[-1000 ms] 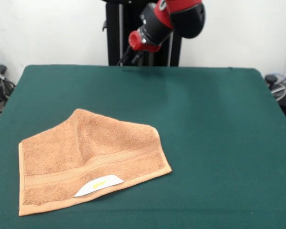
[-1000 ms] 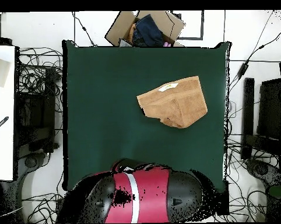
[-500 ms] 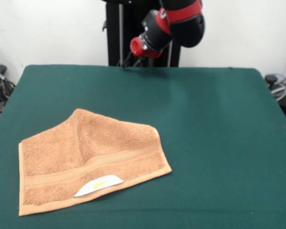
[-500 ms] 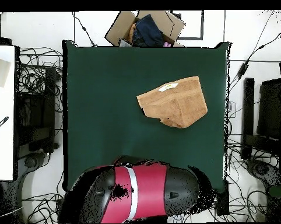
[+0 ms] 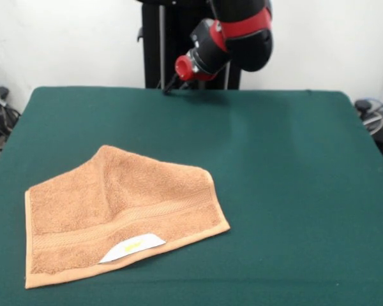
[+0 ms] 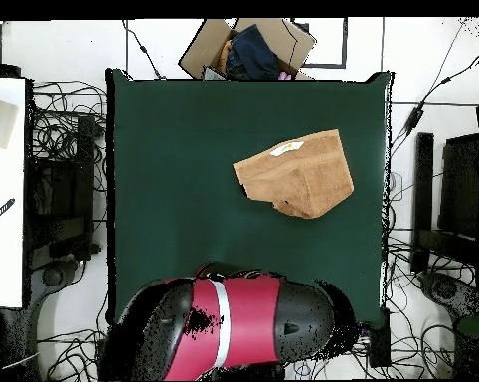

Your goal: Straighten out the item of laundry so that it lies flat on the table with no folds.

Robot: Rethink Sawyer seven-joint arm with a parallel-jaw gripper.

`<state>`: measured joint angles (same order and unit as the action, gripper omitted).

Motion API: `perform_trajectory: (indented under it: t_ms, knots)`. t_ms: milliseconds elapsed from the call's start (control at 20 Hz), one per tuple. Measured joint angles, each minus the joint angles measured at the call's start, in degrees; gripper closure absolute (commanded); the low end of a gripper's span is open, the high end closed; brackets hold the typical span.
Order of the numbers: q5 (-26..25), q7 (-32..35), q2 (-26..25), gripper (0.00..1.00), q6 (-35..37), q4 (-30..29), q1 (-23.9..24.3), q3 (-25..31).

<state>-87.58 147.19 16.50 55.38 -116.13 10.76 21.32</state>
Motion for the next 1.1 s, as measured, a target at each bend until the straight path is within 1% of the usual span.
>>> perform_trajectory:
  t_ms: [300,850,1100]
  knots:
    - [1.55,-2.12,-0.51,0.00,0.29,1.22,-0.81,-0.88]
    - [3.98,-2.47,-0.40,0.00,0.45,2.14,-0.38,-0.98]
    - [5.45,-6.10,-0.22,0.00,0.45,2.60,0.21,-0.98]
